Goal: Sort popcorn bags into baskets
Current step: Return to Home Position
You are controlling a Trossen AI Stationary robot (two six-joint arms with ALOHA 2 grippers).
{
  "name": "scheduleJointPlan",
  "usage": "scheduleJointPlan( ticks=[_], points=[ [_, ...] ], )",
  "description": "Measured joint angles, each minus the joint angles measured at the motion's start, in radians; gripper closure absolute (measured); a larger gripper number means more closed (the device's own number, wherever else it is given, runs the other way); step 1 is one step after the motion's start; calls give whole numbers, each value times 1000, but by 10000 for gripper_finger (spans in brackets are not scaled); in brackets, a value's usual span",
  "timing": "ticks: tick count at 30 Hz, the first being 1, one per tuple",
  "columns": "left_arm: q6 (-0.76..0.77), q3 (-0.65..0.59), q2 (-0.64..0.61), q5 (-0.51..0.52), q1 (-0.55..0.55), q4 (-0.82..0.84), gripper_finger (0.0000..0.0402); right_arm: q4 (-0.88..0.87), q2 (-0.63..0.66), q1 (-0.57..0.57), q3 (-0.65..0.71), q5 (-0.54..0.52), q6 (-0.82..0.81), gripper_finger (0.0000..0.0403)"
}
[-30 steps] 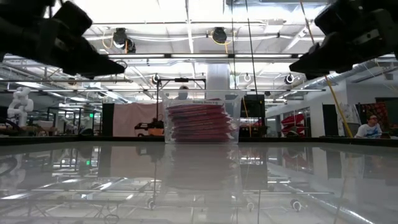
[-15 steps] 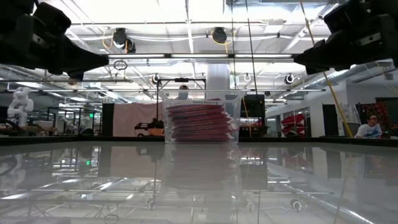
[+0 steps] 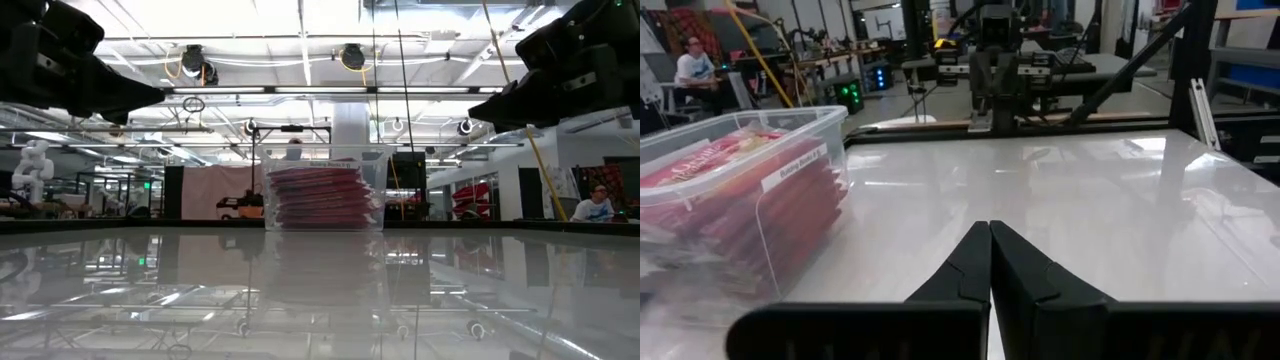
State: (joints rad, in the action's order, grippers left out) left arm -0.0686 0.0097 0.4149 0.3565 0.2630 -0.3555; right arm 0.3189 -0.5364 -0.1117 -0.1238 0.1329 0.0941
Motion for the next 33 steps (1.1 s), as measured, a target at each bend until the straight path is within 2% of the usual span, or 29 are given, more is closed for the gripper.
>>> scheduleJointPlan(
  ticks=[3, 6, 8, 17, 30, 33],
  points=[
    [0, 0, -29, 0, 0, 23, 397, -36, 25, 8, 0, -10, -27, 403],
    [0, 0, -53, 0, 0, 44, 398, -83, 53, 35, 0, -106, -46, 403],
    [0, 0, -66, 1, 0, 57, 399, -101, 70, 55, 0, -132, -38, 403],
    [6, 0, -85, 3, 0, 75, 398, -174, 145, 83, 0, -57, -44, 403],
    [10, 0, -84, 4, 0, 77, 399, -188, 191, 83, 2, -59, -35, 403],
    [6, 0, -84, 5, 0, 77, 396, -132, 192, 83, 43, -59, -64, 403]
  ],
)
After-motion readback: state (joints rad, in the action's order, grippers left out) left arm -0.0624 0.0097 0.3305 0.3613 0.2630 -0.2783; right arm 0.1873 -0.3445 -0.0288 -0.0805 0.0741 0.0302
